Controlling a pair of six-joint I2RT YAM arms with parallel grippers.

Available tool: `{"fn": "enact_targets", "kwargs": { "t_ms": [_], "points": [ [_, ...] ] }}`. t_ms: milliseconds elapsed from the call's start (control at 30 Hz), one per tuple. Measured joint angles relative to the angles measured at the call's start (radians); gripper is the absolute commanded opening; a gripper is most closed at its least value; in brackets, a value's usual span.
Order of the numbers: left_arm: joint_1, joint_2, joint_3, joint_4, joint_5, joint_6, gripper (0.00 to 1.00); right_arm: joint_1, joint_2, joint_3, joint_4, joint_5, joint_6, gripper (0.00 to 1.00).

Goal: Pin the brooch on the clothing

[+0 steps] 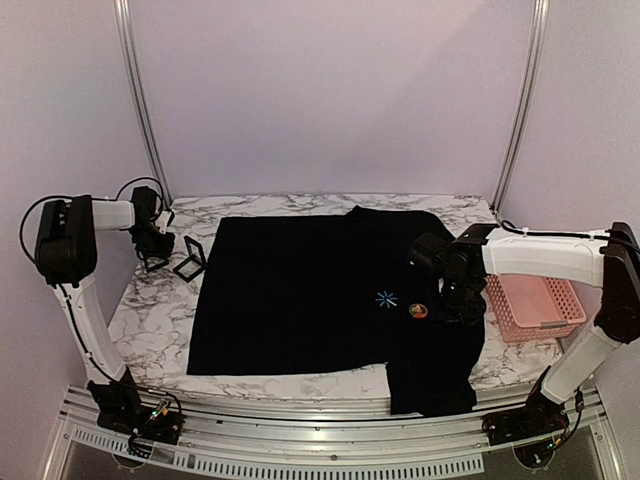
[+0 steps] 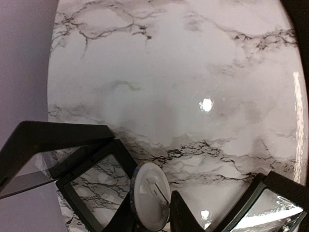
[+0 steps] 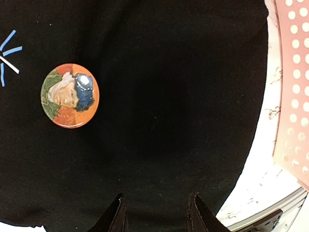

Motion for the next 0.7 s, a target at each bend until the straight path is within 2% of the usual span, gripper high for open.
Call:
{"fn": "enact_targets", "kwargs": {
  "t_ms": [333,700],
  "points": [
    [0.000,0.000,0.017,0.001,-0.001,-0.006,0.00,0.010,0.020,0.000,-0.004,0.000,-0.002,0.41],
    [-0.009,-0.060,0.017,-0.042,0.053,-0.013,0.00,0.010,0.023,0.010,-0.015,0.019,-0.014,0.41]
  ]
}}
